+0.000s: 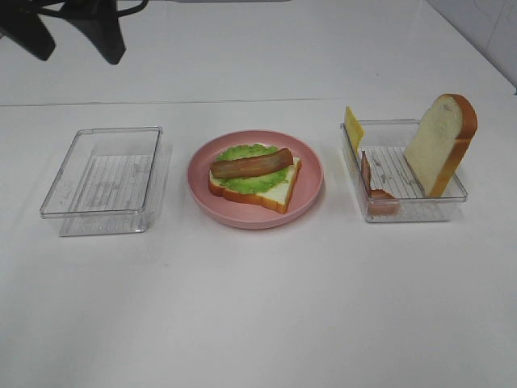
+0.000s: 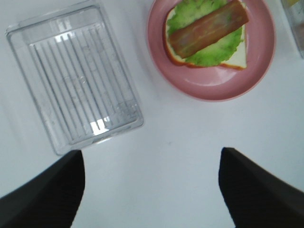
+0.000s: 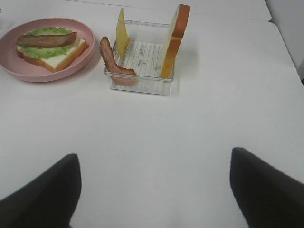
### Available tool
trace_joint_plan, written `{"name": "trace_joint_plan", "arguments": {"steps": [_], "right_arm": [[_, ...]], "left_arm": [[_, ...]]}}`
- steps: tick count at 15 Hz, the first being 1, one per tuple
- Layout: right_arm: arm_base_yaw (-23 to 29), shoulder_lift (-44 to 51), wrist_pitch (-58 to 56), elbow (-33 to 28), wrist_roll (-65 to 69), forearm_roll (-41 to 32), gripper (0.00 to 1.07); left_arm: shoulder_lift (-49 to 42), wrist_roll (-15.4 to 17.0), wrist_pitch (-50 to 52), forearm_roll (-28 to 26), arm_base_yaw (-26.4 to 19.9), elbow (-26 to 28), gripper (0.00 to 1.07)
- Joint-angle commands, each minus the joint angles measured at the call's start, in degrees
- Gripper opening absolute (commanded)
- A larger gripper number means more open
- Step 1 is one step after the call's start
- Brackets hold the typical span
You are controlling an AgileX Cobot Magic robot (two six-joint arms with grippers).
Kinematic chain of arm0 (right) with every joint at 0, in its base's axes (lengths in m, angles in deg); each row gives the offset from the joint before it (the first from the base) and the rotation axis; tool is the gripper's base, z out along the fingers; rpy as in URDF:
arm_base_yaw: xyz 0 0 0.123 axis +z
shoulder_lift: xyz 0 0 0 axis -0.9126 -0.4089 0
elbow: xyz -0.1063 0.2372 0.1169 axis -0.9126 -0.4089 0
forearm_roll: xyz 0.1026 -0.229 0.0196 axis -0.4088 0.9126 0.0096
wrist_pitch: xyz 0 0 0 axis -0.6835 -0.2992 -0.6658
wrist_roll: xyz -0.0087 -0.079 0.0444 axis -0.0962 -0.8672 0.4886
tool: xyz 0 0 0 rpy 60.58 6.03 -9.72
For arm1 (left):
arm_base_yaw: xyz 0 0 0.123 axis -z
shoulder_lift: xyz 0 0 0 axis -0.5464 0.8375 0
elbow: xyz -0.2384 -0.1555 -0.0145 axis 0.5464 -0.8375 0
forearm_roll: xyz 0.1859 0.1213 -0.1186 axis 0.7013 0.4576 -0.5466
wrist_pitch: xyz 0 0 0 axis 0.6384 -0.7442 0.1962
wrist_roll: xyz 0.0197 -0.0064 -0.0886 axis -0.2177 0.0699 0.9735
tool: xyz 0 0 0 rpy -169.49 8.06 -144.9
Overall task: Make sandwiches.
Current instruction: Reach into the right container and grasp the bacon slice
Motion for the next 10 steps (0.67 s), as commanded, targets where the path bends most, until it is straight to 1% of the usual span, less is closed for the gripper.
{"name": "trace_joint_plan", "arguments": {"steps": [1,2,3,4,5,6,10], "right_arm": [[-0.3,0.6,0.5,-0.3,-0.1,0.1,0.80],[-0.3,0.6,0.5,-0.3,-0.1,0.1,0.80],[-0.3,0.6,0.5,-0.3,-0.1,0.1,0.80],[-0.3,0.6,0.5,-0.3,-0.1,0.1,0.80],[-0.3,0.6,0.5,-0.3,-0.1,0.1,0.80],[-0.3,0.6,0.5,-0.3,-0.1,0.1,0.80],[-0.3,0.6,0.5,-0.3,-0.1,0.1,0.80]], "left_arm": [[-5.7,0.9,-4.7,1.8,0.1,-7.8,0.74],[-10.9,1.7,-4.6,2.5,0.1,-14.7,0.74],[-13.4,2.1,-4.6,2.7,0.1,-17.3,0.74],[-21.5,2.1,-4.6,3.9,0.1,-26.6,0.74],[-25.5,2.1,-4.6,4.3,0.1,-30.0,0.74],[-27.8,2.1,-4.6,4.7,0.1,-31.7,0.74],[-46.5,2.1,-3.7,4.8,0.1,-41.2,0.74]]}}
